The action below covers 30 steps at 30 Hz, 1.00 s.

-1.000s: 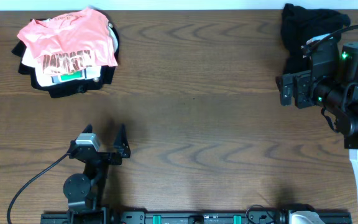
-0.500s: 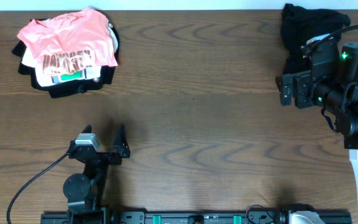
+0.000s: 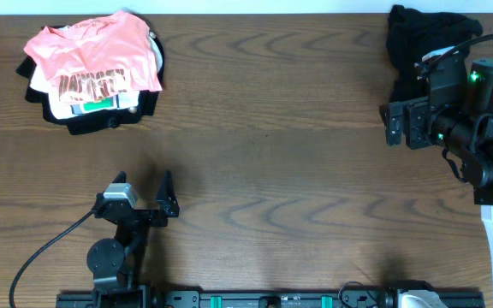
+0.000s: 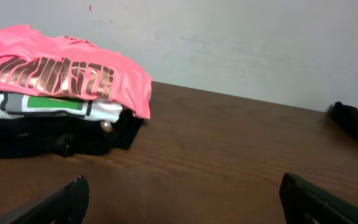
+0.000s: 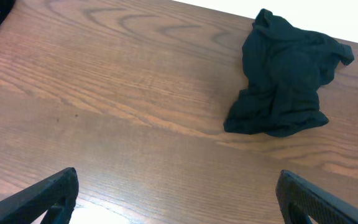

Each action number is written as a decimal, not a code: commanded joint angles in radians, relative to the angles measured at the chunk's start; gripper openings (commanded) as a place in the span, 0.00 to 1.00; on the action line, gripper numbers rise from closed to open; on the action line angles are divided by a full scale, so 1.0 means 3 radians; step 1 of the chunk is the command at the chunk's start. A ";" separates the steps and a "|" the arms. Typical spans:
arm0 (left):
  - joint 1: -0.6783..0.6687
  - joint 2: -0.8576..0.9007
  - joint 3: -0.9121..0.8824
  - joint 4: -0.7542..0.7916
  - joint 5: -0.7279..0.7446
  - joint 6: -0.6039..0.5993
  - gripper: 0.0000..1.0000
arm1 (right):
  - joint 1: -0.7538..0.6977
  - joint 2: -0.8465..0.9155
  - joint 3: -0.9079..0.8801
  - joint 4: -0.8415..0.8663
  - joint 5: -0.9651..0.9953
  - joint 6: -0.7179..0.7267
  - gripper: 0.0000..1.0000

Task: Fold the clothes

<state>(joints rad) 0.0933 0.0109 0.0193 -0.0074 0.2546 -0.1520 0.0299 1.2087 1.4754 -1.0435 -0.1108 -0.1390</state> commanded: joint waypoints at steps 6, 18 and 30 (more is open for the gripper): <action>-0.0017 -0.0023 -0.0051 -0.0135 0.0006 0.0045 0.98 | 0.0036 -0.0014 0.0037 -0.0009 0.0020 -0.0027 0.99; -0.0017 -0.0023 -0.0051 -0.0134 0.0006 0.0045 0.98 | 0.0032 -0.0870 -0.1270 0.1736 -0.0132 -0.0027 0.99; -0.0017 -0.0023 -0.0051 -0.0134 0.0006 0.0045 0.98 | -0.0196 -0.2518 -0.3634 0.3405 -0.0332 -0.0027 0.99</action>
<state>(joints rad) 0.0933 0.0109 0.0231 -0.0147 0.2543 -0.1520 -0.0097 0.5453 0.4839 -0.0475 -0.1928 -0.1406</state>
